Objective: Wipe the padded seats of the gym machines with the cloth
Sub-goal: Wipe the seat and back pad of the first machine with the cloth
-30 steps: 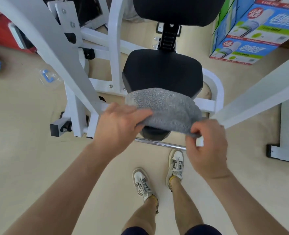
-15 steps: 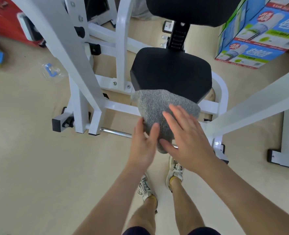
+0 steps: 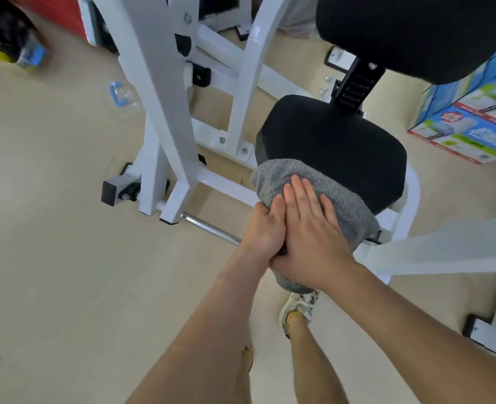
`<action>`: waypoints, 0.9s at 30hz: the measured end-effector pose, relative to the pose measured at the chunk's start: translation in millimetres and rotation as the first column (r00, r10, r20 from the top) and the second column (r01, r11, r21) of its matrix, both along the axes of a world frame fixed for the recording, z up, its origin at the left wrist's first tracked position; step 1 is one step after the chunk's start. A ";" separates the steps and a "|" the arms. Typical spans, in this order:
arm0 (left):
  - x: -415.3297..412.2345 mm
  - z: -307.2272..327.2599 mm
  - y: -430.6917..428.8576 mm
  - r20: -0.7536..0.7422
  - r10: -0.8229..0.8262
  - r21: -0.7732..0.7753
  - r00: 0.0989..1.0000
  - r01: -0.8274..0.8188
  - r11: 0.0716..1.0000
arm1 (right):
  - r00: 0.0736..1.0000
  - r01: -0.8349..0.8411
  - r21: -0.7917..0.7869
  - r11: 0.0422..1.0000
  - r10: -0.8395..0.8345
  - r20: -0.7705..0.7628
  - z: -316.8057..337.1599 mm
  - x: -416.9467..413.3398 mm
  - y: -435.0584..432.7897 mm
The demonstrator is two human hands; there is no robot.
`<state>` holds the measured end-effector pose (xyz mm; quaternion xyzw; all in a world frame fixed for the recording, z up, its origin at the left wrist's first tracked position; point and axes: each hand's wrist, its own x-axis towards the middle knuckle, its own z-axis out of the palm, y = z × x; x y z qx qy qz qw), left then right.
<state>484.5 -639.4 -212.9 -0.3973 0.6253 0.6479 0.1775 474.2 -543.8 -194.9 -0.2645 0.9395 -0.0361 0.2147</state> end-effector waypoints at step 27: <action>-138.5 -32.0 -32.0 0.245 -0.171 -0.443 0.954 0.267 0.856 | 0.994 -0.030 -0.107 0.994 0.042 0.105 -33.5 -125.7 -22.5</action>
